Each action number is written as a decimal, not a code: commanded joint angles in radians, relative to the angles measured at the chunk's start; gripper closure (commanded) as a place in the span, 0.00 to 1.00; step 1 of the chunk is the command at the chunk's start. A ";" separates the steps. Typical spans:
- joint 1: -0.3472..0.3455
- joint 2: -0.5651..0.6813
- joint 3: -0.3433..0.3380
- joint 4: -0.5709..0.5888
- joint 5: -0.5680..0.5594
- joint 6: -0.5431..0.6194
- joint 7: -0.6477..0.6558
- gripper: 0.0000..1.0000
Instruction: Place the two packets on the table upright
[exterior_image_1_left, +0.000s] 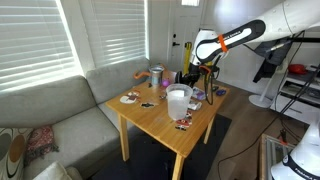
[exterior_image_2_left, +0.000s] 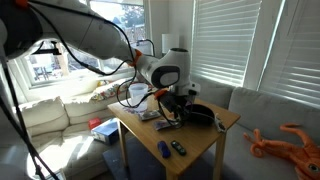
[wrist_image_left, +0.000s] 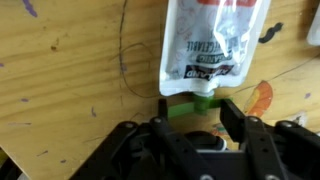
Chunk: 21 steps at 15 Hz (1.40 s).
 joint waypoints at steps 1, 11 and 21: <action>0.011 0.023 -0.011 0.033 0.020 -0.051 -0.032 0.75; 0.011 0.005 -0.005 0.030 0.080 -0.047 -0.065 0.95; 0.015 -0.173 -0.017 -0.082 0.397 0.026 -0.632 0.95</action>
